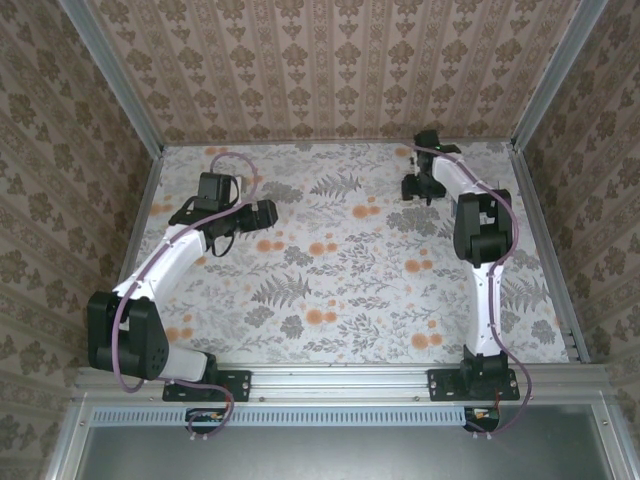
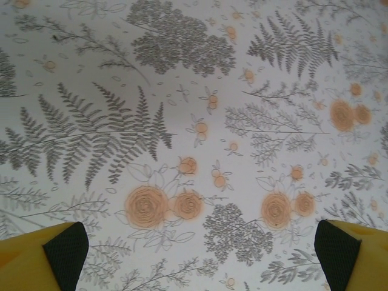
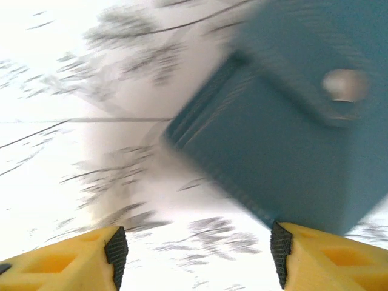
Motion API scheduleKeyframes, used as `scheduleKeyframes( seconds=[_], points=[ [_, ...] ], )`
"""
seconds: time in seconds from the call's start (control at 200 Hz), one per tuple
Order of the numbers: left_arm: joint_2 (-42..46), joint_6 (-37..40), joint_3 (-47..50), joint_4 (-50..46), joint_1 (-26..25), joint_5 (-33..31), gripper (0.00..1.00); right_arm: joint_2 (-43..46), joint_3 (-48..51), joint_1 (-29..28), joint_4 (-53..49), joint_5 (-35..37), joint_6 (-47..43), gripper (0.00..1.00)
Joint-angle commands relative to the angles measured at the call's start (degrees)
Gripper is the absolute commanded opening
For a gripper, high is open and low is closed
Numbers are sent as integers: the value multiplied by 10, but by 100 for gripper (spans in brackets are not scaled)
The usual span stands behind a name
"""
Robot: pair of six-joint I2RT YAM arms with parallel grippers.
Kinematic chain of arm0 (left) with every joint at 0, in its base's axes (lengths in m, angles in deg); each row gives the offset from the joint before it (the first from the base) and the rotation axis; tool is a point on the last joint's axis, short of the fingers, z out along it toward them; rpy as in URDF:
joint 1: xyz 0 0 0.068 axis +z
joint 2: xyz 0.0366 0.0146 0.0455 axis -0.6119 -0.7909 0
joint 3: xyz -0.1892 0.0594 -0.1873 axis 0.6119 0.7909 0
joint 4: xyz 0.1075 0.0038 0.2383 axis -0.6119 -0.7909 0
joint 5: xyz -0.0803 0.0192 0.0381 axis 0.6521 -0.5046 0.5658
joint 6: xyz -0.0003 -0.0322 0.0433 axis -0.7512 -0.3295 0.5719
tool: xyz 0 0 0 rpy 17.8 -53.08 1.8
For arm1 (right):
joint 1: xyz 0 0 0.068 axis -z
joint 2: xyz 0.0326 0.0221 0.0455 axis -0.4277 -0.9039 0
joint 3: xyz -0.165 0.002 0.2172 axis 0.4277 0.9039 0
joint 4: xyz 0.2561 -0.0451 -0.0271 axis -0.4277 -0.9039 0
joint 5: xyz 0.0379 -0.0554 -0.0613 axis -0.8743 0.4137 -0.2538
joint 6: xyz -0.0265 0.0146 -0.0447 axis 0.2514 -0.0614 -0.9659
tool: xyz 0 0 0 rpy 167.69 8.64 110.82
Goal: Put the credit cards into the card holder
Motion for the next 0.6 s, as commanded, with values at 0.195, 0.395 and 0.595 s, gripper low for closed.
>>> scheduleKeyframes(
  seconds=[0.195,0.395,0.595],
  points=[
    [10,-34,3,-5,9,-29,100,109,120,-58,59,-84,33,68],
    [15,-51,14,15,7,-17,100,111,95,-25,72,82,142,72],
    [30,-64,31,29,4,-14,100,92,94,3,61,113,328,68]
  ],
)
